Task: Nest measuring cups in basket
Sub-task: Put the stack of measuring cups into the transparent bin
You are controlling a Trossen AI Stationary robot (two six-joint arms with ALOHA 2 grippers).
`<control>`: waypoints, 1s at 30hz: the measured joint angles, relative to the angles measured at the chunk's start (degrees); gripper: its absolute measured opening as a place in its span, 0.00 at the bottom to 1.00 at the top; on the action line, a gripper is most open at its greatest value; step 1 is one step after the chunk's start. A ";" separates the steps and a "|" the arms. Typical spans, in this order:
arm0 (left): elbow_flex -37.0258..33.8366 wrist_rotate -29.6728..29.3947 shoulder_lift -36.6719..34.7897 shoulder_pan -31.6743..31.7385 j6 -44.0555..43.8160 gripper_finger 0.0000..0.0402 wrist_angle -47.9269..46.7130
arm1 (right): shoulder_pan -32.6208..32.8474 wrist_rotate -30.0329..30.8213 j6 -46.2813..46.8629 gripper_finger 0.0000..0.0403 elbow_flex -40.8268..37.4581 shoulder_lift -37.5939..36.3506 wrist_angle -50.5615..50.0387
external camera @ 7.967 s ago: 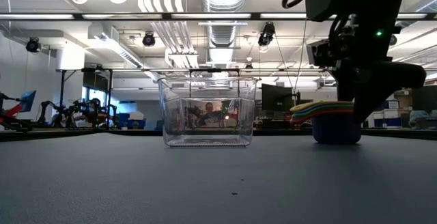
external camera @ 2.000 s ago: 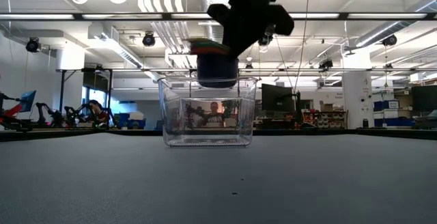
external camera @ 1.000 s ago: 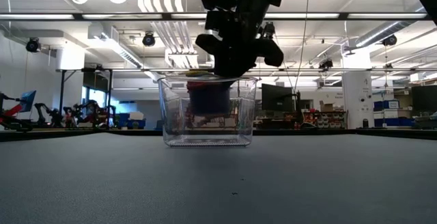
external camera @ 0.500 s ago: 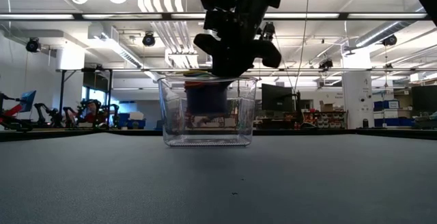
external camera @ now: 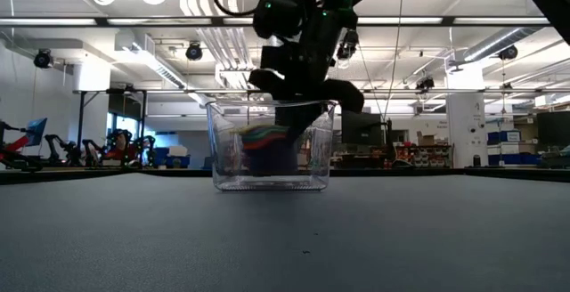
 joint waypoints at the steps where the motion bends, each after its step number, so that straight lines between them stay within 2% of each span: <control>1: 0.00 0.00 0.00 0.00 -0.02 0.36 0.00 | -0.02 0.02 0.00 0.19 0.00 0.37 0.01; 7: 0.00 0.02 0.00 0.00 0.00 0.36 0.00 | -0.02 0.24 -0.35 0.20 0.00 1.43 0.11; 21: 0.00 0.02 0.00 0.00 0.00 0.36 0.00 | 0.01 2.55 2.68 0.41 0.16 1.23 0.06; 24: 0.00 0.02 0.00 0.00 0.00 0.36 0.00 | 0.34 4.60 3.03 0.41 0.93 0.59 -1.73; 30: 0.00 0.02 0.02 0.00 0.00 0.36 0.00 | 0.90 4.74 7.26 0.39 4.27 -0.97 -6.75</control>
